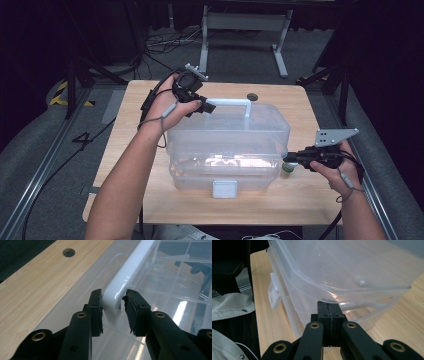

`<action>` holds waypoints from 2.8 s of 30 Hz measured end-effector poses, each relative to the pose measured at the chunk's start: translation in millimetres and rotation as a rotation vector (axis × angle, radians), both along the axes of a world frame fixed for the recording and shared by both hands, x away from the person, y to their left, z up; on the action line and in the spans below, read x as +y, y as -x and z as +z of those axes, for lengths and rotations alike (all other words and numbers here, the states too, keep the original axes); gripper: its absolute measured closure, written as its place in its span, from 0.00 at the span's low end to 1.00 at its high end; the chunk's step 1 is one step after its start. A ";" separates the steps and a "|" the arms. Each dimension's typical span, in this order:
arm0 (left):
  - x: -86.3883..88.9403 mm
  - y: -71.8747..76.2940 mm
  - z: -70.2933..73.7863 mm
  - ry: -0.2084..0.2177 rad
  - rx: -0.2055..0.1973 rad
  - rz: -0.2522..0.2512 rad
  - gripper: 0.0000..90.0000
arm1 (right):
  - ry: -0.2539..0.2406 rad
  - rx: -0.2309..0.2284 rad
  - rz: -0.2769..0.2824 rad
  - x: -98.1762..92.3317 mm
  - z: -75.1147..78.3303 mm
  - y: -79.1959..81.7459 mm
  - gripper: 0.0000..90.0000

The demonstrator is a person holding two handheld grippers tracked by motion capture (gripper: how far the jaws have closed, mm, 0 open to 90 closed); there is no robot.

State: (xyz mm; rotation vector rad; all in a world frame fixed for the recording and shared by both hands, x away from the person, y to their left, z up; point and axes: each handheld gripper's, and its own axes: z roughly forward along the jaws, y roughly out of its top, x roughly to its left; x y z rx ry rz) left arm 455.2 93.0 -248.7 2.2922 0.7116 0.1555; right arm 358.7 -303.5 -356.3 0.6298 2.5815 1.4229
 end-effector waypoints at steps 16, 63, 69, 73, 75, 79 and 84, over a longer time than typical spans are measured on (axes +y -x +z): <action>22.2 33.2 29.1 0.078 -0.073 0.029 0.73 | -0.034 -0.021 -0.017 0.7 7.3 -6.1 1.00; 46.7 106.6 21.8 0.152 -0.089 0.018 0.74 | -0.231 -0.118 -0.195 7.8 28.4 -29.6 1.00; 51.7 107.9 11.4 0.178 -0.102 0.034 0.75 | -0.245 -0.122 -0.204 6.5 29.5 -30.7 1.00; 54.0 109.5 2.9 0.197 -0.119 0.043 0.75 | -0.245 -0.124 -0.208 7.2 29.8 -30.7 1.00; 54.7 110.6 -2.9 0.206 -0.124 0.046 0.75 | -0.244 -0.127 -0.212 7.3 29.9 -30.5 1.00; 58.1 111.9 -13.6 0.225 -0.144 0.066 0.76 | -0.244 -0.125 -0.213 7.5 29.9 -30.3 1.00; 61.2 111.1 -26.3 0.213 -0.167 0.085 0.77 | -0.247 -0.120 -0.215 7.8 30.0 -29.9 1.00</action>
